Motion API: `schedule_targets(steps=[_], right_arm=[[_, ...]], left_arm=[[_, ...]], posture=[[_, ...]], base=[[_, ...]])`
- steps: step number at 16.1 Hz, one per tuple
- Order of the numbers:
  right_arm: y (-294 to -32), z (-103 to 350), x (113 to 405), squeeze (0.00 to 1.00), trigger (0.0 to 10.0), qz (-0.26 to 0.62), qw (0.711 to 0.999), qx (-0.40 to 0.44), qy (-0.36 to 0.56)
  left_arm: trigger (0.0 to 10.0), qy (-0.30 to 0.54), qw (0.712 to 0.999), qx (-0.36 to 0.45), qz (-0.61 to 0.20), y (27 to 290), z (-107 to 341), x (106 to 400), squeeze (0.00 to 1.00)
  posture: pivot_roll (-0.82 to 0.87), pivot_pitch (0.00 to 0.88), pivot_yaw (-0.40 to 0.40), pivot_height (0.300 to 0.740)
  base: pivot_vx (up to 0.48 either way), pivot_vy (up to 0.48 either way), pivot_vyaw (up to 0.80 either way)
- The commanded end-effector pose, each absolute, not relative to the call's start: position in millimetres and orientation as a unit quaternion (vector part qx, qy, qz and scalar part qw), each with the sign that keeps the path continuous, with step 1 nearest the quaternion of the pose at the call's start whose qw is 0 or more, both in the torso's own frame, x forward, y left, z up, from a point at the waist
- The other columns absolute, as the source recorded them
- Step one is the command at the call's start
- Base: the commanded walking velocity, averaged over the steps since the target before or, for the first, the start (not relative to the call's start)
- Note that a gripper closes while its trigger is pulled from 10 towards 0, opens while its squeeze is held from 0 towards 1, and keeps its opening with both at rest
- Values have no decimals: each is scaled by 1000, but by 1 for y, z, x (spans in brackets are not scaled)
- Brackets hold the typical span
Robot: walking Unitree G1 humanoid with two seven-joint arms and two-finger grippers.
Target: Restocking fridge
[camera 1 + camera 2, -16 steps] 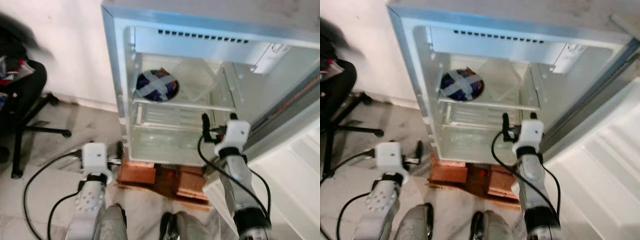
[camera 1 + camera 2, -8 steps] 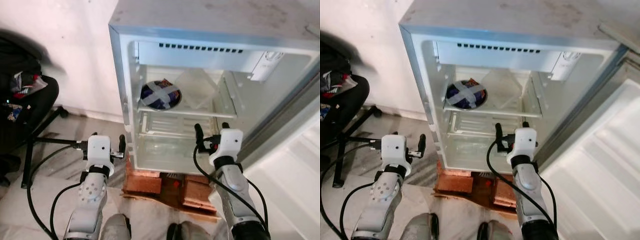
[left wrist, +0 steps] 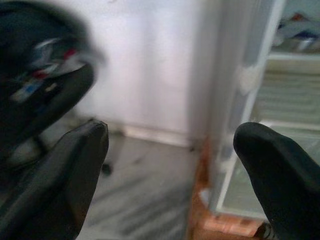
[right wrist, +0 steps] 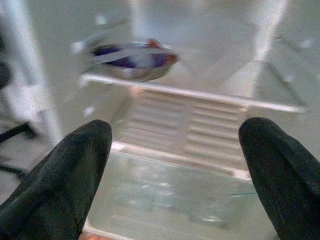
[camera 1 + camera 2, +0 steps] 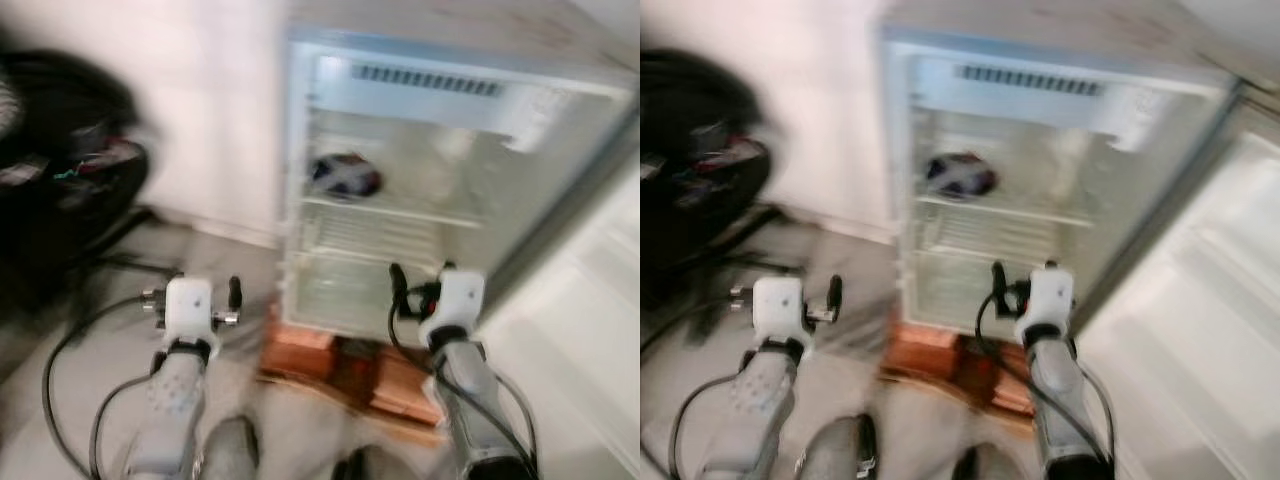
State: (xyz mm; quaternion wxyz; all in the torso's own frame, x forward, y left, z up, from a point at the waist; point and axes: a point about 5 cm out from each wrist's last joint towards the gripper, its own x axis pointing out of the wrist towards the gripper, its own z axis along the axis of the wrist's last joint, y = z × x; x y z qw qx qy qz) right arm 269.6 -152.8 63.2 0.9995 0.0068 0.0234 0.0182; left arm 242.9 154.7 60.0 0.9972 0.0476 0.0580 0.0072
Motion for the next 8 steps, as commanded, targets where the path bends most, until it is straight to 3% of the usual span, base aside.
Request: schedule_targets(steps=[1,8], right_arm=[[-161,66,268,0,10000,2,1000,8,20],[-174,57,266,0,10000,-41,998,33,37]], left_arm=[[10000,62,997,52,3,154,59,243,0],[10000,77,996,48,-21,146,48,253,0]], posture=[[168,58,-75,740],[149,24,-70,740]], base=[[-360,0,0],[-335,0,-192]])
